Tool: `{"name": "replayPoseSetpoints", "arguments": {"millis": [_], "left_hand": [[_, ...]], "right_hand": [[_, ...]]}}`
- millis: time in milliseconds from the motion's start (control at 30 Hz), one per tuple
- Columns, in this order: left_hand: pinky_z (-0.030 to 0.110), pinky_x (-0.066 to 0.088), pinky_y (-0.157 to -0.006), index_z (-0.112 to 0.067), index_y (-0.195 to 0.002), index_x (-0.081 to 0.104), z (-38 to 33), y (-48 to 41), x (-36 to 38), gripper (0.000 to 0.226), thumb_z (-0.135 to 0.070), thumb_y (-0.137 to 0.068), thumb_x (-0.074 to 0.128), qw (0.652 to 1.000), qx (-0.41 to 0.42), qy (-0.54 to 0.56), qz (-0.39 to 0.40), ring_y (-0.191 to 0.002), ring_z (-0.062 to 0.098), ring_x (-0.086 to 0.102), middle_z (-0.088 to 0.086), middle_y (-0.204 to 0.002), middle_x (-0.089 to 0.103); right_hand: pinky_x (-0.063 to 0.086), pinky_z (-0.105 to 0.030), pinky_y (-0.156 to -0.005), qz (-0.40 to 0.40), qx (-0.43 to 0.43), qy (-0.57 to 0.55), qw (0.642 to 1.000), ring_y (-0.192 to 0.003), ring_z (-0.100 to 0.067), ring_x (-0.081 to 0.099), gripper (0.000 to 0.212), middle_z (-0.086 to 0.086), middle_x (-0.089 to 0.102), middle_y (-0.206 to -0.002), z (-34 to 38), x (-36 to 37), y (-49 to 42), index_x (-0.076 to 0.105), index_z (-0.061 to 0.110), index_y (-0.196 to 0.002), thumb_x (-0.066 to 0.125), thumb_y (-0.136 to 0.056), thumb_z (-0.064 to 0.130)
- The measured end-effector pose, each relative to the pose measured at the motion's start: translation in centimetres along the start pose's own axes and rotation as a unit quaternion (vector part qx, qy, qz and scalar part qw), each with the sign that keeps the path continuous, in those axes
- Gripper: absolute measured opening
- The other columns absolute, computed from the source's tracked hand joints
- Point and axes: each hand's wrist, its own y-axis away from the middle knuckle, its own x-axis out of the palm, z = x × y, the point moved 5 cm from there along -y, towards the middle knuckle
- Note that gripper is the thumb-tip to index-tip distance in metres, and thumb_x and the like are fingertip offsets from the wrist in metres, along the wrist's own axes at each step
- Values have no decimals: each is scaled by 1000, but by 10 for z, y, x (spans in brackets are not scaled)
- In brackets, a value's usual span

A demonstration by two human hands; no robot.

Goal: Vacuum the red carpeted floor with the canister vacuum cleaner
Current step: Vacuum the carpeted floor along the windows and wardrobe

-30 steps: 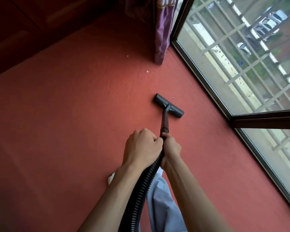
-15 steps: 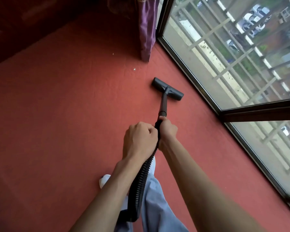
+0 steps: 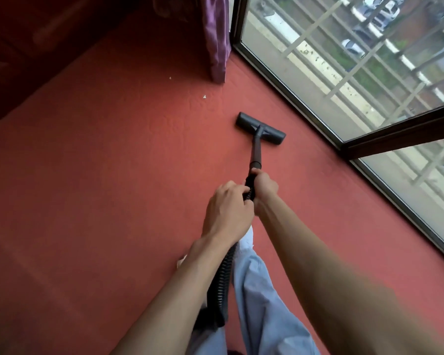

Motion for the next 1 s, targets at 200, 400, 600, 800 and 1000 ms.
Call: {"name": "replayPoseSetpoints", "arguments": {"millis": [200,400,600,800,1000], "left_hand": [[27,50,-93,-23,-93,79,-6,16,-34,34,-9,-84,49,1000,8,14,-22,-102,19,67,-1,-105,76],[35,56,-79,-25,-77,78,-7,69,-19,35,-9,-78,48,990,54,-82,97,-83,21,69,-1,-85,77],[37,57,-68,-20,-71,75,8,89,18,38,-19,-69,38,974,64,-145,160,-77,29,68,6,-73,73],[41,55,-76,-17,-81,73,-2,83,61,30,-18,-78,43,965,109,-193,141,-88,31,66,6,-88,73],[37,47,-67,-8,-77,65,-45,72,98,22,-18,-88,49,961,117,-214,133,-87,40,61,11,-82,67]], "right_hand": [[37,-19,-39,-28,24,-44,998,-47,-20,48,7,-9,53,-65,-12,-24,41,55,3,-89,60,-89,9],[47,-29,-53,-71,84,-112,988,-50,-22,54,10,-7,59,-50,-75,-81,95,62,1,-76,63,-83,8],[33,-27,-45,-73,124,-195,970,-40,-17,37,29,-1,41,-39,-118,-114,105,42,9,-65,54,-90,1],[37,-27,-48,-76,132,-211,966,-46,-19,40,30,-4,46,-48,-110,-140,82,46,8,-62,55,-89,1],[36,-24,-47,-82,102,-218,967,-46,-19,41,17,-7,46,-59,-76,-165,35,49,6,-73,54,-89,5]]}}
